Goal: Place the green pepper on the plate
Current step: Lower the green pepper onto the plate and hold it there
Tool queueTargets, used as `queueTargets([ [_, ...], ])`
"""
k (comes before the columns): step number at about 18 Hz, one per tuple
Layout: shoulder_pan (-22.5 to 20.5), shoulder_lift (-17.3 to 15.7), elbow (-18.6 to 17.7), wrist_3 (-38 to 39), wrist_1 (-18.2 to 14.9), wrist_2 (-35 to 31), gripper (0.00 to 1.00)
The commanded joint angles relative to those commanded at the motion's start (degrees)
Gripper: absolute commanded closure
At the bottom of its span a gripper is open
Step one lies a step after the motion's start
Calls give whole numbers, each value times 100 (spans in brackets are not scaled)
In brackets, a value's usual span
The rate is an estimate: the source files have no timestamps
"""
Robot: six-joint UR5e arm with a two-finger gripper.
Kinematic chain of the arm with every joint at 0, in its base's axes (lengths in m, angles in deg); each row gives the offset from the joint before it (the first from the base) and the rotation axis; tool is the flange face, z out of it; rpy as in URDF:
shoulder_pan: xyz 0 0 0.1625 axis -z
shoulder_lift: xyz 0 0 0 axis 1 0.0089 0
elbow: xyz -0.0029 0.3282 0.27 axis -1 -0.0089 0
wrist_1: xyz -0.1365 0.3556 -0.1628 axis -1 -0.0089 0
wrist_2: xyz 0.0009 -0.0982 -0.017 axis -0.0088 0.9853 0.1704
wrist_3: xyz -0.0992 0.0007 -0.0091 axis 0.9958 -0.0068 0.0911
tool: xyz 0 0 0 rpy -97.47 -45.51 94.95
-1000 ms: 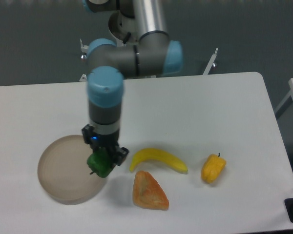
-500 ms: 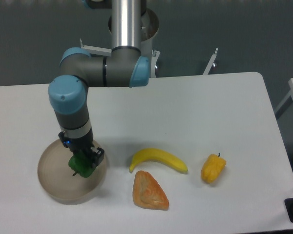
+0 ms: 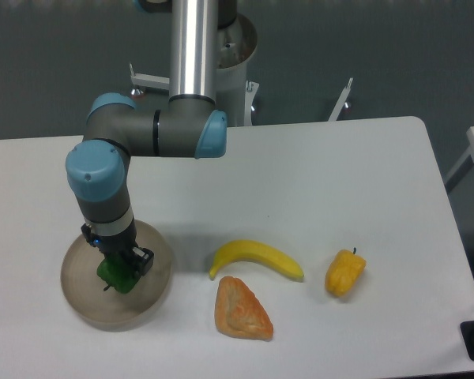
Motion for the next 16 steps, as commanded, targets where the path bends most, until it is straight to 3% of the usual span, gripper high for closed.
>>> queueTargets([
  [16,9,105,-62,-53,18,-62,49],
])
